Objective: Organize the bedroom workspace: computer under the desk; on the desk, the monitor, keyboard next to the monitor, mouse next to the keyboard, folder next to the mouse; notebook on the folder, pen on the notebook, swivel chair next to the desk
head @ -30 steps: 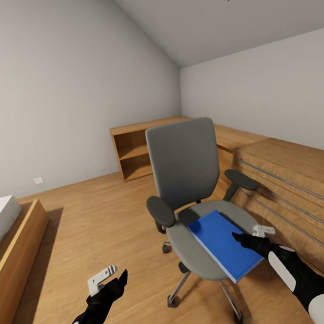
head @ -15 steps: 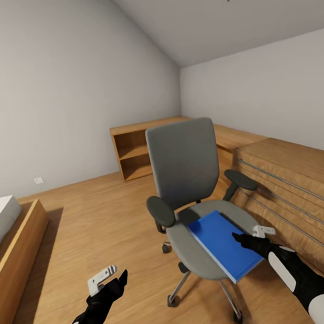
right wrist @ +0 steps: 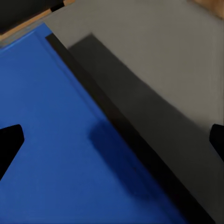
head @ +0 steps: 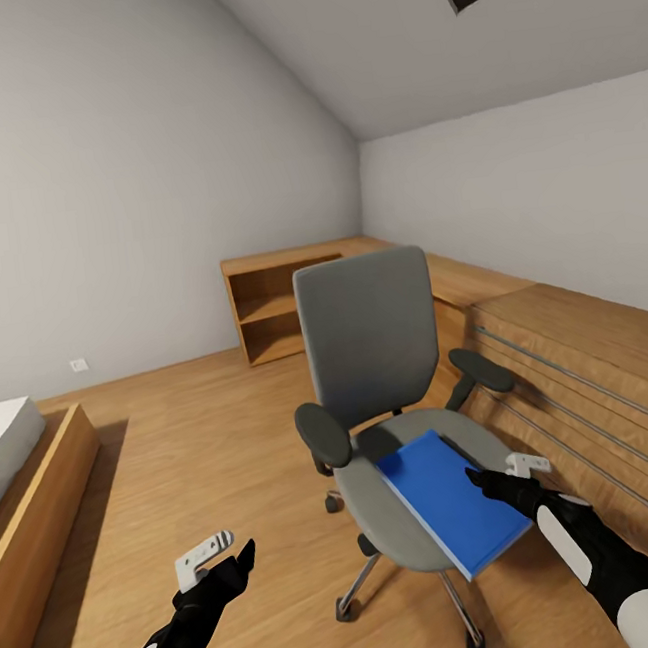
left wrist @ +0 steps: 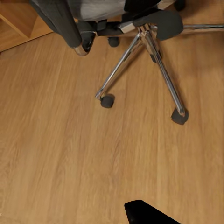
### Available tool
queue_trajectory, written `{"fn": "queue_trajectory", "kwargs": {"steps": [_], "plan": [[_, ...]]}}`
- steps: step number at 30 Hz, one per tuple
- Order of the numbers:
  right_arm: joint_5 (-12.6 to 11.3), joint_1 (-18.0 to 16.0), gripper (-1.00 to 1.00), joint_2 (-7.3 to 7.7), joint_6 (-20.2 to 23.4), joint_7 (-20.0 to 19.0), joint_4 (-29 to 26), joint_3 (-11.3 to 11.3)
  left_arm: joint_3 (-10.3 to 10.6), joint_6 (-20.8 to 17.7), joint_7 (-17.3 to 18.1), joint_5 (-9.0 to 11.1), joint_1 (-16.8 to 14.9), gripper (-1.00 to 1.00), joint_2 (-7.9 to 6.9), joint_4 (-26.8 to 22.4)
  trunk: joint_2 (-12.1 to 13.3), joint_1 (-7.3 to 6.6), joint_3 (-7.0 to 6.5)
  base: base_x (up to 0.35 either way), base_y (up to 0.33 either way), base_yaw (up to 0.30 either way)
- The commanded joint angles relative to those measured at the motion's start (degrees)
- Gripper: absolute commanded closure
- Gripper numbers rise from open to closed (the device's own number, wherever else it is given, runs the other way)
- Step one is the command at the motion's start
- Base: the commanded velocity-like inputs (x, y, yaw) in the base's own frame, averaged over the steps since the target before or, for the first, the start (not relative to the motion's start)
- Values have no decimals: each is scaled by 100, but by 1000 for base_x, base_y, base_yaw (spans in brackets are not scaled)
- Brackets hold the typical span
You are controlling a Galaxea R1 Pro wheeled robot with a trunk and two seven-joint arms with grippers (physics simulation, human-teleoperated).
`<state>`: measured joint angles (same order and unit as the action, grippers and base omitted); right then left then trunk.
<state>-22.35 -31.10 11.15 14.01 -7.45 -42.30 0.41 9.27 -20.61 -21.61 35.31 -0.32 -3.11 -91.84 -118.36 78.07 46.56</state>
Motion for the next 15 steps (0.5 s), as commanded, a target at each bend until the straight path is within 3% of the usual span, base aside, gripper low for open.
{"fn": "queue_trajectory", "kwargs": {"steps": [1, 15], "plan": [[-41, -1, -100, 1, 32, -11, -7, 7, 13, -8, -54, 55, -3, -100, -6, -9, 39, -23, -13, 0, 0, 0], [-39, 0, -100, 10, 30, -18, -251, 17, 14, -9, -61, 47, -3, -100, -3, -6, 601, -331, -264, 0, 0, 0]]}}
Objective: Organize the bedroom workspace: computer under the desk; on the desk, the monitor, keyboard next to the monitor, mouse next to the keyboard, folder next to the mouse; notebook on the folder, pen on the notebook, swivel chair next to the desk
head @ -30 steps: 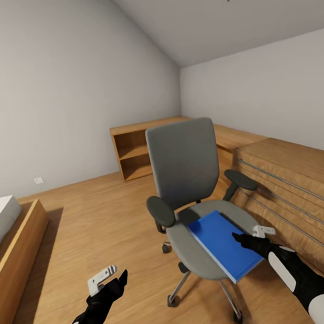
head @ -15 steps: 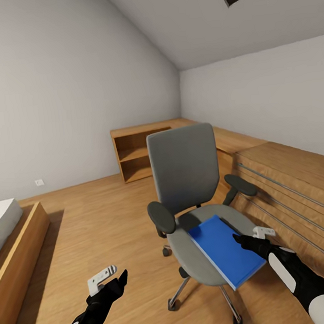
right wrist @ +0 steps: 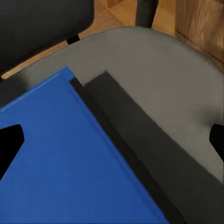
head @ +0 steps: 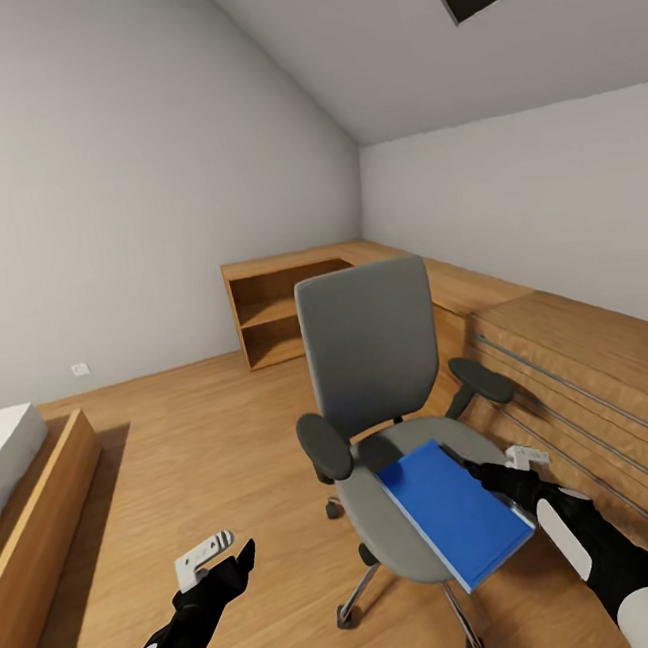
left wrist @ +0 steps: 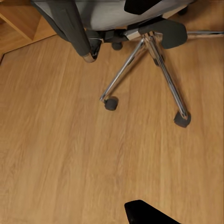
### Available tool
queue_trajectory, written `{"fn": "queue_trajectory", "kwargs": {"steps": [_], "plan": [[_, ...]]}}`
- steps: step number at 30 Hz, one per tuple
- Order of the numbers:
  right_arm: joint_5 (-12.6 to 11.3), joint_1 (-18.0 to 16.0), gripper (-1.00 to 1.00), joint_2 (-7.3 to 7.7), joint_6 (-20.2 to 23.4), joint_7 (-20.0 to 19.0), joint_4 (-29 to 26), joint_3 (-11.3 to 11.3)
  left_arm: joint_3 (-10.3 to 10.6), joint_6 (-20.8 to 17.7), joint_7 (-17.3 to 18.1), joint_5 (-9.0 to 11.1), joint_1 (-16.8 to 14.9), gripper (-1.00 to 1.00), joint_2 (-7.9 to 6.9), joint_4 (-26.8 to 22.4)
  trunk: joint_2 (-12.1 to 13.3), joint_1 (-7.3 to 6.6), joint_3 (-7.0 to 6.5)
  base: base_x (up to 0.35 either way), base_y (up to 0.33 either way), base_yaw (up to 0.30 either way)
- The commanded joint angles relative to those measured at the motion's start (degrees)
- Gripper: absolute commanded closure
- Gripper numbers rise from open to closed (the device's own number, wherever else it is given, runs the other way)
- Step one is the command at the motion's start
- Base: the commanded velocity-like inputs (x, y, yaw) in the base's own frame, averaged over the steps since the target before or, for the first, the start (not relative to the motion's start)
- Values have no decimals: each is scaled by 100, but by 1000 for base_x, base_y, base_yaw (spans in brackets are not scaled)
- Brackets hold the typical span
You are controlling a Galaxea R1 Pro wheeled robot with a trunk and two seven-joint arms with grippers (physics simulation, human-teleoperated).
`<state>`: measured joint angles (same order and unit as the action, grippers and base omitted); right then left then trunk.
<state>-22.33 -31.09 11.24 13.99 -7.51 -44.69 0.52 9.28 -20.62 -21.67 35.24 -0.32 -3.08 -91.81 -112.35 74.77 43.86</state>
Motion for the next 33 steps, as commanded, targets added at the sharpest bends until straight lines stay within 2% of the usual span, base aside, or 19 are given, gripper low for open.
{"fn": "queue_trajectory", "kwargs": {"steps": [1, 2, 4, 9, 13, 16, 18, 19, 21, 23, 24, 27, 28, 29, 33], "plan": [[-39, 8, -100, 4, 34, -5, -188, 7, 12, -6, -55, 54, -3, -100, -3, -7, 39, -23, -13, 0, 0, 0], [-41, 75, -100, 3, 61, 10, -724, 14, 12, -8, -56, 54, -3, -100, -1, -5, 79, -45, -31, 0, 0, 0], [-49, 314, -100, 0, 206, 34, -1345, 18, 12, -10, -55, 49, -3, -100, 0, -4, 79, -45, -31, 0, 0, 0], [-105, 794, -100, -16, 768, 131, -2335, 37, 12, -10, -53, 33, -3, -100, 0, -4, 79, -45, -31, 0, 0, 0], [-288, 1075, -100, -25, 1141, 165, -2905, 56, 12, -11, -50, 30, -3, -100, -2, -4, 79, -45, -31, 0, 0, 0], [-682, 1303, -100, -16, 1443, 179, -3247, 96, 12, -12, -48, 28, -3, -100, -3, -4, 79, -45, -31, 0, 0, 0], [-924, 1371, -100, -10, 1600, 182, -3342, 132, 12, -12, -51, 28, -3, -100, -3, -4, 79, -45, -31, 0, 0, 0], [-1159, 1414, -100, -6, 1777, 185, -3403, 187, 12, -9, -50, 27, -3, -100, -5, -4, 79, -45, -31, 0, 0, 0], [-1369, 1442, -100, -2, 1957, 186, -3439, 270, 12, -7, -49, 27, -3, -100, -5, -4, 79, -45, -31, 0, 0, 0], [-1534, 1460, -100, -3, 2123, 187, -3462, 382, 12, -6, -49, 27, -3, -100, -4, -4, 79, -45, -31, 0, 0, 0], [-1664, 1471, -100, -5, 2269, 184, -3483, 513, 12, -5, -48, 27, -3, -100, -6, -4, 79, -45, -31, -20, 19, 0], [-1822, 1481, -100, -8, 2475, 177, -3524, 707, 12, -4, -48, 27, -3, -100, -4, -4, 79, -45, -31, -68, 63, 0], [-1943, 1485, -100, -14, 2616, 172, -3567, 817, 12, -5, -48, 30, -3, -100, -5, -4, 79, -45, -31, -144, 133, 0], [-2270, 1489, -100, -19, 2867, 166, -3632, 964, 14, -8, -48, 31, -3, -100, -5, -4, 79, -45, -31, -206, 191, 0], [-2674, 1490, -100, -13, 3034, 167, -3657, 1118, 16, -10, -48, 32, -3, -100, -6, -4, 79, -45, -31, -224, 208, 0]]}}
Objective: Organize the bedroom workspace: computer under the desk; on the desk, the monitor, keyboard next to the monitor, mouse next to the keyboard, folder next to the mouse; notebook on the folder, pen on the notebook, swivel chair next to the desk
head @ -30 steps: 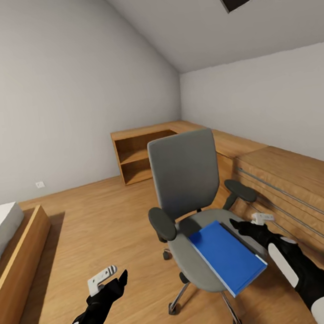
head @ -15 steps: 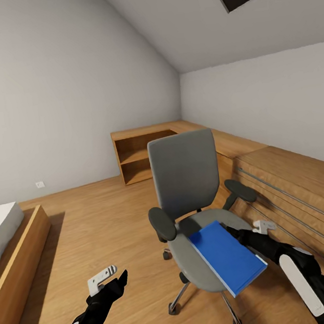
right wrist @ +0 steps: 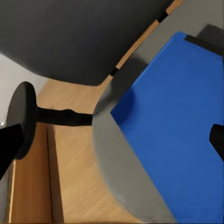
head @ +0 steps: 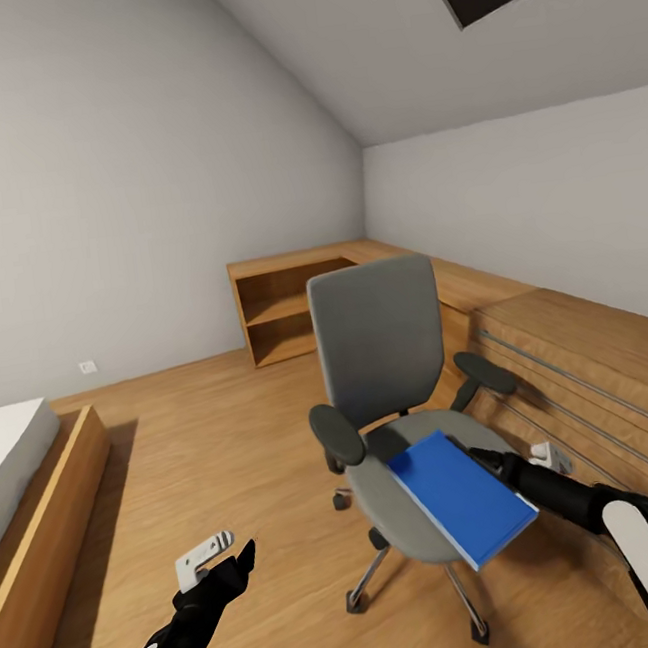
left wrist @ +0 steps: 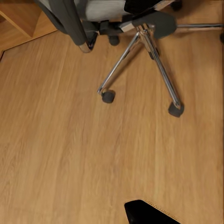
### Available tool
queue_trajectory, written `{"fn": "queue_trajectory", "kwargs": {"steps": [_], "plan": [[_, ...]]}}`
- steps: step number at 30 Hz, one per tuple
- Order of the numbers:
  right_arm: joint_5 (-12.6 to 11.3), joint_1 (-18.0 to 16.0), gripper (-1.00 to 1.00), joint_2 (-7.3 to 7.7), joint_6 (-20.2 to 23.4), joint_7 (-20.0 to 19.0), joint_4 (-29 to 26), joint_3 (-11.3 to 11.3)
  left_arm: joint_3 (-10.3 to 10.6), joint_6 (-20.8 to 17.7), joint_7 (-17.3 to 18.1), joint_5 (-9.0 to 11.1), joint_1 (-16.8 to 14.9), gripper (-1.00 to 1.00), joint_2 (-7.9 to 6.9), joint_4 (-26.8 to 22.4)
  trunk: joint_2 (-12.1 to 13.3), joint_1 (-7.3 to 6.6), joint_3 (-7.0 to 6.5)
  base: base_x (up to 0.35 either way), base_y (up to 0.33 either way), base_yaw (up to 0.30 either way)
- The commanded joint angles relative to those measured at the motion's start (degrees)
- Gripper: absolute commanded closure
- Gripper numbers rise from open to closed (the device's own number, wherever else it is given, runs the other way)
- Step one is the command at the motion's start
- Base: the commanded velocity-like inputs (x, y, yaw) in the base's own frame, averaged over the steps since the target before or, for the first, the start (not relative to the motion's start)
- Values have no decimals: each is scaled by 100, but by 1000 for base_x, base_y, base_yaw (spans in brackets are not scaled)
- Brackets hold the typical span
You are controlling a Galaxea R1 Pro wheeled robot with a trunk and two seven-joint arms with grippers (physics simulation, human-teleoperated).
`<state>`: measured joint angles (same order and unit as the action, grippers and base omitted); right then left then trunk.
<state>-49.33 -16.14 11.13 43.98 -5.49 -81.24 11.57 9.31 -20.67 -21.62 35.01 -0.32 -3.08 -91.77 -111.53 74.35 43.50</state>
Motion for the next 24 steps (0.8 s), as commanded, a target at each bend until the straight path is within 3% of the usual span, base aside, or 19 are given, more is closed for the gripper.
{"fn": "queue_trajectory", "kwargs": {"steps": [1, 2, 3, 7, 13, 17, 24], "plan": [[-147, -4, -100, 0, 99, -34, -6, 101, 13, -6, -53, 56, -3, -100, -5, -8, -3, -3, 5, -239, 222, 0], [-215, -2, -100, 1, 129, -33, -4, 143, 14, -6, -53, 57, -3, -100, -4, -8, -3, -3, 5, -241, 225, 0], [-400, 1, -100, 2, 234, -32, 17, 326, 17, -7, -53, 58, -3, -100, -1, -8, -3, -3, 5, -246, 235, 0], [-488, 2, -100, -8, 251, -31, 121, 515, 18, -8, -53, 59, -3, -100, 0, -8, -3, -3, 1, -233, 249, -71], [-493, 2, -100, -13, 240, -33, 159, 609, 18, -8, -55, 59, -3, -100, 0, -8, -3, -3, -14, -162, 294, -268], [-498, 3, -100, -18, 236, -39, 338, 795, 25, -8, -53, 59, -3, -100, 0, -8, -3, -3, -15, -31, 242, -291], [-506, 5, -100, -24, 270, -40, 398, 947, 27, -11, -51, 83, -3, -100, 3, -17, -3, -3, -16, -8, 104, -238]]}}
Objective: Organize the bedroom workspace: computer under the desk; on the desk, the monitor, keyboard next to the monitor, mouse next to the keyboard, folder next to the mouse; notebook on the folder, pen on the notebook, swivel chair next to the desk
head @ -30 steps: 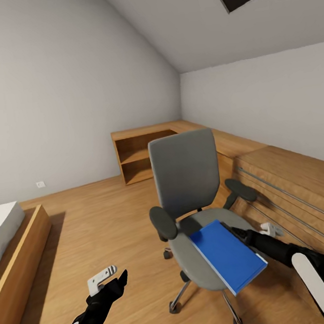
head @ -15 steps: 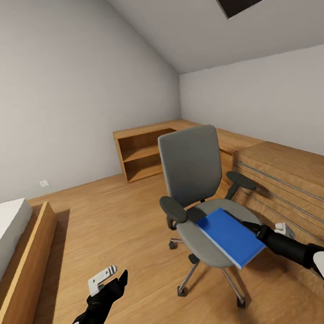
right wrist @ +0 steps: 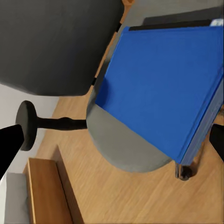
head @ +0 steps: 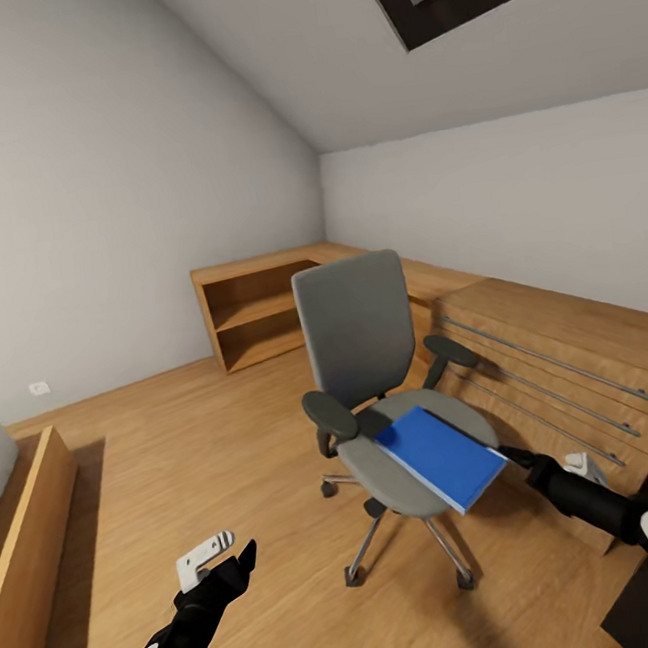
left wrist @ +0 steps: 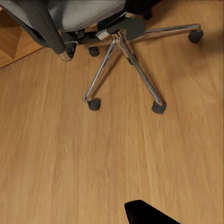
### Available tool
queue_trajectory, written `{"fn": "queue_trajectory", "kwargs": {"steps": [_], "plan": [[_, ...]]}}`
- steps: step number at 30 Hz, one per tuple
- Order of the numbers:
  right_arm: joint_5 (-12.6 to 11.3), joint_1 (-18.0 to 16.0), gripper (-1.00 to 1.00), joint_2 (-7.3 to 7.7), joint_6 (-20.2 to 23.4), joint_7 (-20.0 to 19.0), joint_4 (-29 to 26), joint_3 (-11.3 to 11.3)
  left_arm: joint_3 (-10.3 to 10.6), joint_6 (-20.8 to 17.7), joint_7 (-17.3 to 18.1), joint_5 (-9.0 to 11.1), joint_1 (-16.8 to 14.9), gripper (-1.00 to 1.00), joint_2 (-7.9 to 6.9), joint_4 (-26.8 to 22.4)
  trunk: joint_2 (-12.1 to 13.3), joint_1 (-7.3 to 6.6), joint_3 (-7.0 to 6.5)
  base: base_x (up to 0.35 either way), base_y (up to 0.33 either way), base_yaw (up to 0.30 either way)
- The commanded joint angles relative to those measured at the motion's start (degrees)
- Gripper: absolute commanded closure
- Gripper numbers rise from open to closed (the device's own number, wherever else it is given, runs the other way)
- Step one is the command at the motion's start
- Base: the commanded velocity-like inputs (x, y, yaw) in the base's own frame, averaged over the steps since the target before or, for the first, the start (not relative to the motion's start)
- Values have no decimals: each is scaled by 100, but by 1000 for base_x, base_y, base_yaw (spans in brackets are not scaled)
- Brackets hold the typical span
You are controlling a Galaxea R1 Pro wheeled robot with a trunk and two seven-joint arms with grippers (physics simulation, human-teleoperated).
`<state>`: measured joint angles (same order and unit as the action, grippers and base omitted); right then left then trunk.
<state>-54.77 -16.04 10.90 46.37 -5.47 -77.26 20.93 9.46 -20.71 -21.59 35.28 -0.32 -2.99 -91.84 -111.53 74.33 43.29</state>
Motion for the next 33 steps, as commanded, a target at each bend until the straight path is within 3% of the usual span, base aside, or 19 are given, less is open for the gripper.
{"fn": "queue_trajectory", "kwargs": {"steps": [1, 10, 11, 20, 33], "plan": [[38, -5, -100, -3, 35, -42, 2, 17, 12, -6, -53, 59, -3, -100, -5, -13, -3, -1, 5, -2, 30, -97], [-48, -9, -100, 4, 47, -50, 253, 170, 5, -1, -56, 74, -3, -100, 8, -40, -324, 175, 149, -1, 8, -26], [-167, -10, -100, -6, 18, -78, 572, 233, 4, 7, -56, 75, -3, -100, 8, -44, -364, 197, 167, 0, 0, 0], [-246, -15, -100, -12, -12, -128, 1294, 234, 4, 14, -56, 75, -3, -100, 9, -60, -725, 395, 328, 0, 0, 0], [-738, -42, -100, 14, 28, -186, 2001, 230, 11, 15, -62, 75, -3, -100, 9, -62, -1246, 680, 562, 0, 0, 0]]}}
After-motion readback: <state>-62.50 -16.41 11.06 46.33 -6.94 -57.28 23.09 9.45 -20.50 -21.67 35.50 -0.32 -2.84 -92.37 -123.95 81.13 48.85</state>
